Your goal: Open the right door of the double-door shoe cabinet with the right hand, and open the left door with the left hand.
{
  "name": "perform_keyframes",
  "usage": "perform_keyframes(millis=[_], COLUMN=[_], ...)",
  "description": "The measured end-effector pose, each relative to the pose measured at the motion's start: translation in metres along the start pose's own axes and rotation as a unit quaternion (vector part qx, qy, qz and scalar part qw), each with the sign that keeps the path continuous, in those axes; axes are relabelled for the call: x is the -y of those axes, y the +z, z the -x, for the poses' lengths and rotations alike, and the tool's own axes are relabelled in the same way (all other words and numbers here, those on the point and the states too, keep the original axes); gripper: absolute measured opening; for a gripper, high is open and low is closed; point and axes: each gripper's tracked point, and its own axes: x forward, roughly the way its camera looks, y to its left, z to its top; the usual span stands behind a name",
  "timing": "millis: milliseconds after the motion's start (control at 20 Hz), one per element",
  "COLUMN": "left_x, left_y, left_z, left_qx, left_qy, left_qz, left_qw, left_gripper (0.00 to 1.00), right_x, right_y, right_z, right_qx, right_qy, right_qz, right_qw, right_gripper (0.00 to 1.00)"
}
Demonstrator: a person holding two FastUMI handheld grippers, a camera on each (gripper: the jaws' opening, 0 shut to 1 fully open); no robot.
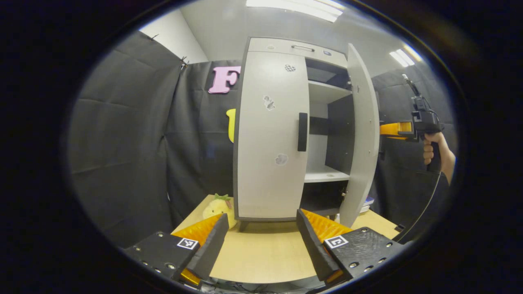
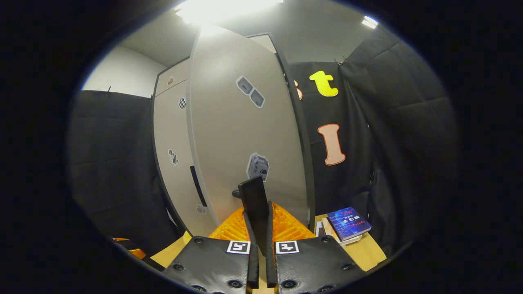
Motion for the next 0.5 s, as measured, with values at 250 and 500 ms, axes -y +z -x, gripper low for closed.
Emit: perform_keyframes(millis=[250, 500], left_x=[0.01, 0.024], left_y=[0.006, 0.011], left_z=[-0.009, -0.018], left_qx=[0.003, 0.008], left_qy=[-0.014, -0.03], left_qz=[-0.002, -0.003], left_qw=[1.0, 0.999], left_gripper=[0.96, 0.96], right_x=[0.028, 0.065], right_y=[0.007, 0.013], right_z=[0.01, 0.018], right_qx=[0.004, 0.017], right_qy=[-0.023, -0.038], right_qz=[0.019, 0.043], right_qw=[1.0, 0.998], right_gripper=[0.08, 0.07])
